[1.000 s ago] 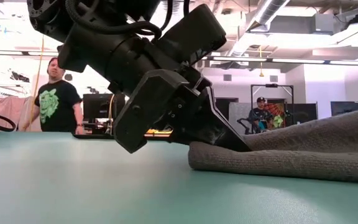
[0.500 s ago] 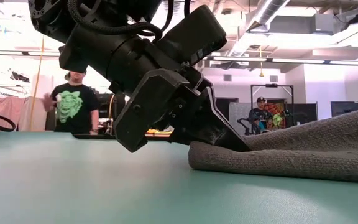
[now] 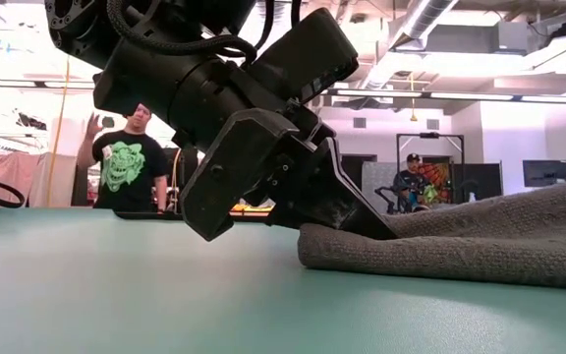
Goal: Roll towel
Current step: Roll the gray towel
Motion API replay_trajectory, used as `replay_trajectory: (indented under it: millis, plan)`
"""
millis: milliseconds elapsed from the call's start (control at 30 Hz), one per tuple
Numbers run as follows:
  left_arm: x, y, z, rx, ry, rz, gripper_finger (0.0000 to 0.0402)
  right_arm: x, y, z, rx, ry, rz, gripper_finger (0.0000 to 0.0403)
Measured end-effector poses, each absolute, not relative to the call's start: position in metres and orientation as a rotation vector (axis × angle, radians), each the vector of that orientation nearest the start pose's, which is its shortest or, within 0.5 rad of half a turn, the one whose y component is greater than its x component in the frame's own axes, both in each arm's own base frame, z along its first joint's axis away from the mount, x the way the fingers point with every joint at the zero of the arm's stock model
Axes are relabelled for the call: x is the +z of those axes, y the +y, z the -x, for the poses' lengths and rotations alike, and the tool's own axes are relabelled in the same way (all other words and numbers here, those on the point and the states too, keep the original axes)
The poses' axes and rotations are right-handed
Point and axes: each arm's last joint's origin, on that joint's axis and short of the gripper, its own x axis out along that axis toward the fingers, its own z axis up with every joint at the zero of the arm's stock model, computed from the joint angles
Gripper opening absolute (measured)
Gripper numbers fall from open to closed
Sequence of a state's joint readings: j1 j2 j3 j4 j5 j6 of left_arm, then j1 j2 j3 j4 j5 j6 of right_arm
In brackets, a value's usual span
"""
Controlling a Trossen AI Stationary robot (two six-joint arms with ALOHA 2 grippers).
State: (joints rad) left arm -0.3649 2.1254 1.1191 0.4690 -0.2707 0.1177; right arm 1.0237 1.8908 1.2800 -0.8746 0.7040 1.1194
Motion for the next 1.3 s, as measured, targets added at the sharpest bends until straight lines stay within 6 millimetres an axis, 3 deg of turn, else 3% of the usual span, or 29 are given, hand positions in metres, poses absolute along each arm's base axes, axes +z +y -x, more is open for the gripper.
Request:
replay_trajectory:
  millis: [167, 367, 633, 800, 967, 1167, 1300]
  plan:
    - [0.104, -0.144, -0.398, -0.123, 0.508, -0.281, 0.0, 0.171, 0.276, -0.189, -0.391, 0.961, 0.074, 0.0114]
    - [0.104, -0.144, -0.398, -0.124, 0.508, -0.28, 0.0, 0.169, 0.277, -0.189, -0.398, 0.969, 0.05, 0.0113]
    - [0.104, -0.144, -0.398, -0.122, 0.511, -0.267, 0.0, 0.135, 0.28, -0.189, -0.443, 1.063, 0.09, 0.0113]
    - [0.103, -0.145, -0.397, -0.145, 0.515, -0.26, 0.0, 0.127, 0.28, -0.189, -0.466, 1.063, 0.067, 0.0113]
    - [0.102, -0.145, -0.397, -0.146, 0.526, -0.249, 0.0, 0.13, 0.283, -0.179, -0.465, 1.026, 0.125, 0.0113]
    - [0.1, -0.144, -0.395, -0.155, 0.552, -0.254, 0.0, 0.163, 0.286, -0.167, -0.478, 1.002, 0.221, 0.0113]
    - [0.099, -0.144, -0.395, -0.168, 0.564, -0.25, 0.0, 0.172, 0.293, -0.166, -0.387, 1.008, 0.285, 0.0123]
